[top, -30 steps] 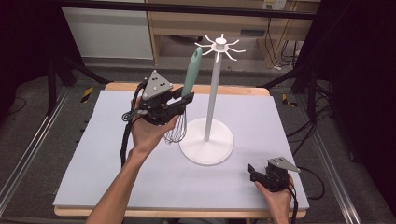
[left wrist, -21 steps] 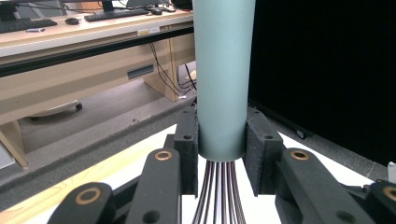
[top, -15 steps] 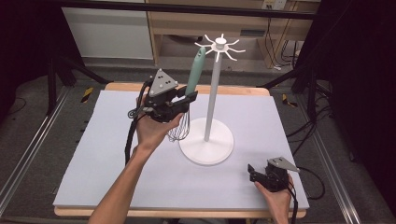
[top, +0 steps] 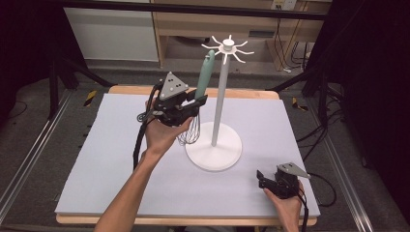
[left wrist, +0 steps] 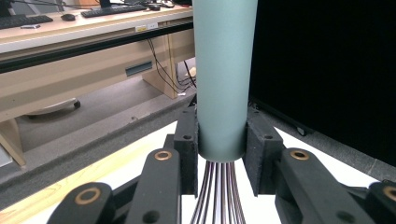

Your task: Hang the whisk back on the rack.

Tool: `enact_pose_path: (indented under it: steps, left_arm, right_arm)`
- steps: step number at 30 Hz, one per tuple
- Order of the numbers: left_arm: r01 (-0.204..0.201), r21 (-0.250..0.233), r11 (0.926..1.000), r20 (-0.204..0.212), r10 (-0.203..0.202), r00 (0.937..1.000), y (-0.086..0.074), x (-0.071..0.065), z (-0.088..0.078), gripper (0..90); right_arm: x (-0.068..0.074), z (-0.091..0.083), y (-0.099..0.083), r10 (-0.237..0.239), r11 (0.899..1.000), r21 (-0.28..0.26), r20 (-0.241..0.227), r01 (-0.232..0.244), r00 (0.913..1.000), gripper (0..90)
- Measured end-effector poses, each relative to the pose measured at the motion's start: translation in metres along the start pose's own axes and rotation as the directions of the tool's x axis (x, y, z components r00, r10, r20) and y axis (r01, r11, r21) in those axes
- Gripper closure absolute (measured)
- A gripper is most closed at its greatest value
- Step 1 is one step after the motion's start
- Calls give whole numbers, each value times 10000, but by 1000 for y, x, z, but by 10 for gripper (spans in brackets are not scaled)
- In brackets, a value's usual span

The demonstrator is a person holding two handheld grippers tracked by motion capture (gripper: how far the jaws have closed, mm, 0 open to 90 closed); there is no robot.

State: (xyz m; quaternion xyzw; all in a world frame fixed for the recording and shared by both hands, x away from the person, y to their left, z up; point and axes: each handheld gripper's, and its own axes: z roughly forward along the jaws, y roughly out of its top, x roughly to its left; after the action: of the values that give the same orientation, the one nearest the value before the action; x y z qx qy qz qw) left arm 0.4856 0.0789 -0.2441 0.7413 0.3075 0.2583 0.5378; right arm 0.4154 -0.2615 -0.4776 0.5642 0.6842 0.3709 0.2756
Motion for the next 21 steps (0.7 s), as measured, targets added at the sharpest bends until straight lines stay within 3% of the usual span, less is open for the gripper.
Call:
enact_pose_path:
  steps: [8, 21]
  left_arm:
    - [-150, -75, 9999, -123, 149, 9998, -1, 0, 6, 685]
    - [-42, -411, 9991, -18, 41, 10000, -4, 1, 18, 683]
  right_arm:
    - [0, 0, 0, -18, 10000, 6, -10, 18, 10000, 198]
    - [0, 0, 0, -48, 10000, -7, -41, 48, 10000, 197]
